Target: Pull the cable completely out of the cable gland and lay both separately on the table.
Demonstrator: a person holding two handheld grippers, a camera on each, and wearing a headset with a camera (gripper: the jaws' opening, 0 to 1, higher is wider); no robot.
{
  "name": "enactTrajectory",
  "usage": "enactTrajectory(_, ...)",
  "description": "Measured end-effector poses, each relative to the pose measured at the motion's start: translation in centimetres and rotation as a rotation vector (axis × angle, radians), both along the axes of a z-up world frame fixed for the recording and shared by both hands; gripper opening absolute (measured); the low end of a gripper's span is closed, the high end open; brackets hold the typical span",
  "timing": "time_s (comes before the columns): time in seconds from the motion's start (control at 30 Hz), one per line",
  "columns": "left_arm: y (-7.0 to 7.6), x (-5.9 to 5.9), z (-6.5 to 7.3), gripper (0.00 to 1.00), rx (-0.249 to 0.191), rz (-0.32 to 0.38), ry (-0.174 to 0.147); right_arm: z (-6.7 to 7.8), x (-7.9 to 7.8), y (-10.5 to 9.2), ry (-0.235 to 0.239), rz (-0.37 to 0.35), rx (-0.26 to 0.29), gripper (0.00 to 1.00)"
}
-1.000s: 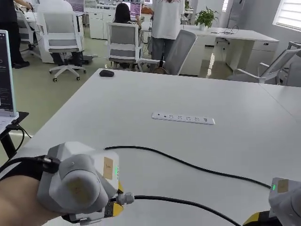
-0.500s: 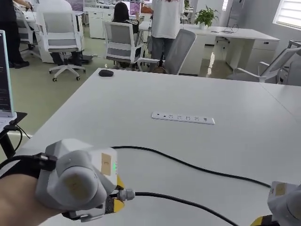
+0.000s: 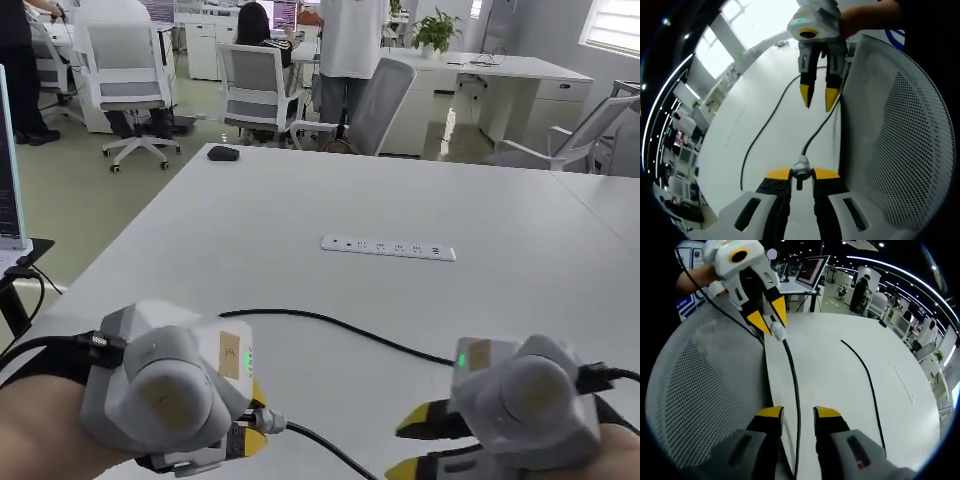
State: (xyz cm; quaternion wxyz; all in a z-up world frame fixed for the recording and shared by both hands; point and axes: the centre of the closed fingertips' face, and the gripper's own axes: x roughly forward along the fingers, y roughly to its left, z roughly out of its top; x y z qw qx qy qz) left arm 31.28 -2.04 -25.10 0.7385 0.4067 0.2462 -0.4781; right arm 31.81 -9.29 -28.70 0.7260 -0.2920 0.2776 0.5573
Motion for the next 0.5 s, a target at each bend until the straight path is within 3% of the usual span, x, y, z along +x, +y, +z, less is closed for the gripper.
enactTrajectory(0.2, 0.0, -0.2, 0.6, 0.17, -0.005, -0.002, -0.011, 0.2, 0.6, 4.4, -0.028, 0.072, 0.015, 0.26)
enactTrajectory(0.4, 0.0, -0.1, 0.9, 0.17, -0.014, 0.005, -0.013, 0.3, 0.8, 5.2, -0.033, 0.099, 0.022, 0.19)
enactTrajectory(0.5, -0.1, 0.1, 0.8, 0.17, -0.016, 0.003, -0.013, 0.2, 0.9, 5.1, -0.029, 0.11, 0.014, 0.03)
